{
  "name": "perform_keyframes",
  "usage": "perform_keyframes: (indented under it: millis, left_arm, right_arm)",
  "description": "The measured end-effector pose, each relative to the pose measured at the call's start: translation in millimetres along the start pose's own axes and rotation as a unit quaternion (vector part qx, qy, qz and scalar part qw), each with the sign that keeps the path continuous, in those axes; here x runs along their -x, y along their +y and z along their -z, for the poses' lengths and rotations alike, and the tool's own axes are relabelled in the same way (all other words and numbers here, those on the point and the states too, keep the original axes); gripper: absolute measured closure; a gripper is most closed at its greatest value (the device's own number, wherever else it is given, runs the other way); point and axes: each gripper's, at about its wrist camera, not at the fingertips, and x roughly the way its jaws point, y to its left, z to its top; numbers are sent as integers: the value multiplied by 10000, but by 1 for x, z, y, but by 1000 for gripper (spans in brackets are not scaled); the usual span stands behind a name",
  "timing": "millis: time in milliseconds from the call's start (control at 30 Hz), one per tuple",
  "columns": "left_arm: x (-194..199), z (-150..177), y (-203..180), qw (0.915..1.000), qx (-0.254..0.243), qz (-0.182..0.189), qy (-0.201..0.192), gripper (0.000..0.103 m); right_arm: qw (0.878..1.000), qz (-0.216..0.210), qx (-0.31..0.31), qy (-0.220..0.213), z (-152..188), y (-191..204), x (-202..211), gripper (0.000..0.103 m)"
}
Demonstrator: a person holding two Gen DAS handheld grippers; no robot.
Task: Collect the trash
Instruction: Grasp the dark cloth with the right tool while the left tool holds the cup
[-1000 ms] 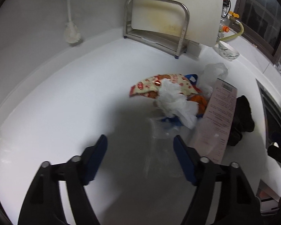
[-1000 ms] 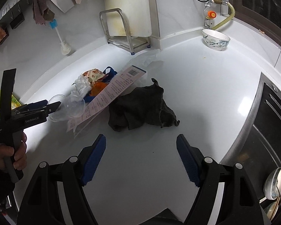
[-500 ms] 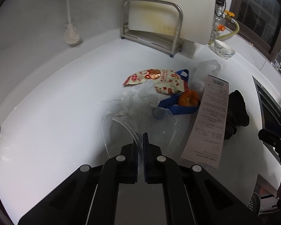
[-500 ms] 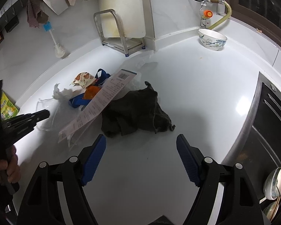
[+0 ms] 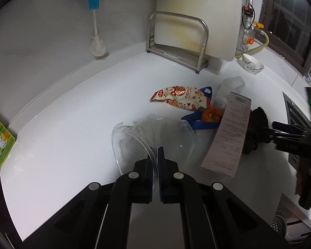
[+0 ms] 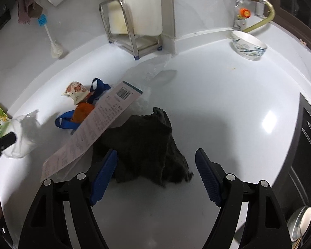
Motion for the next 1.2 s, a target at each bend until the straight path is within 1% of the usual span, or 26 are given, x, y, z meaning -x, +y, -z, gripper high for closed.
perform_keyframes:
  millis: [100,167,200,233,267,300,333,367,400,500,600,867,900,1200]
  left_arm:
    - [6,0,0,10000,30,17,-22,98]
    - [9,0,0,10000,34,6,-44,98]
    - [10,0,0,10000,36,13,-57,98]
    - [11,-1,0,10000,41,9,-68,98]
    - [12,-1,1,10000,47,7,-83,98]
    - [13,-1,1,9999,50,8,-90,98]
    - [13,-2,1,9999,52,8,-97,98]
    - [14,-2,1,9999,54,6,-101,98]
    - [14,-2,1,9999,54,5,-101,98]
    - [16,-3,1,9999,38,49,-158,98]
    - [15,-4,-1,9998,-33,33,-200,98]
    - [5,-3,0,10000,-53,14,-49,98]
    - [3,-2,0,10000,-53,-1,-30,96]
    - [-9,12,8,9998,43,44,184,96]
  right_arm:
    - [9999,-89,63,128,-1,1,-13,29]
    - [9998,-144,64,105,0,2,-15,30]
    - [9998,-169,64,99,1,3,-16,38]
    - [9997,-224,68,88,2,4,-16,43]
    - [9995,-304,72,89,2,6,-15,57]
    - [9996,-283,53,52,3,7,-14,67]
    - [9996,-263,68,25,4,8,-12,72]
    - [9995,-296,55,15,4,8,-11,84]
    - [9991,-426,-32,35,4,6,-8,94]
    - [9990,-430,-126,-42,5,4,1,97]
    - [9987,-446,-194,-140,7,2,13,98]
    - [9980,-443,-390,-209,16,-1,27,98]
    - [9980,-443,-402,-215,18,-1,28,98]
    - [9978,-459,-442,-162,25,1,26,98]
